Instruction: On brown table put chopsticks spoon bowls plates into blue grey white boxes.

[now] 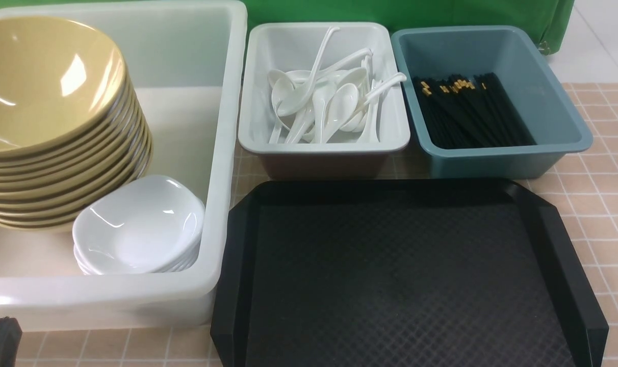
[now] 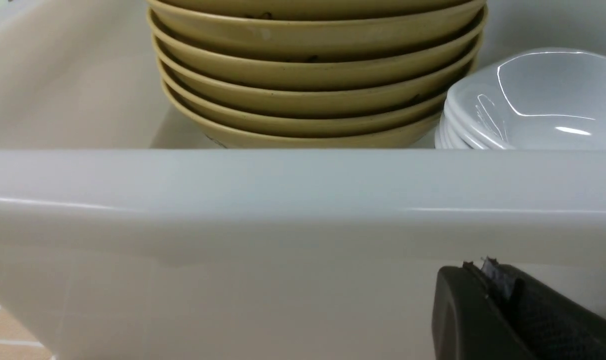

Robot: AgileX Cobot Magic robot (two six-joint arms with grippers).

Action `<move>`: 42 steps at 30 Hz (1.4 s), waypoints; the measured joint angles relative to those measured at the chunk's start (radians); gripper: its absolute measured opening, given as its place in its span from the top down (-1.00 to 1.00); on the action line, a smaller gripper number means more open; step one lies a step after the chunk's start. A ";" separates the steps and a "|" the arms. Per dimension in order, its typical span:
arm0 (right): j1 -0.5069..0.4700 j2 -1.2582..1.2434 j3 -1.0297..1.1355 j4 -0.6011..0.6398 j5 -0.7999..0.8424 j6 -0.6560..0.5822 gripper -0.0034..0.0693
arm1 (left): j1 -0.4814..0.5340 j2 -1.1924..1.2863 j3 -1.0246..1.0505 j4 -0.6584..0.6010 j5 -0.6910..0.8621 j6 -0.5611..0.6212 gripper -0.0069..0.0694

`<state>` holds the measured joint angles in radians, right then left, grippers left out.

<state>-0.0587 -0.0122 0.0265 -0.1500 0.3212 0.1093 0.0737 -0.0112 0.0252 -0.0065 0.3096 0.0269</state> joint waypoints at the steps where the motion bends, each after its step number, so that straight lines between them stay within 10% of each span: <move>1: 0.000 0.000 0.000 0.000 0.000 0.000 0.76 | 0.000 0.000 0.000 0.000 0.000 0.000 0.85; 42: 0.000 0.000 0.000 0.000 0.000 0.000 0.64 | 0.000 0.000 0.000 -0.001 0.000 0.000 0.85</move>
<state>-0.0587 -0.0122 0.0265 -0.1500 0.3212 0.1093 0.0737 -0.0112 0.0252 -0.0073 0.3096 0.0265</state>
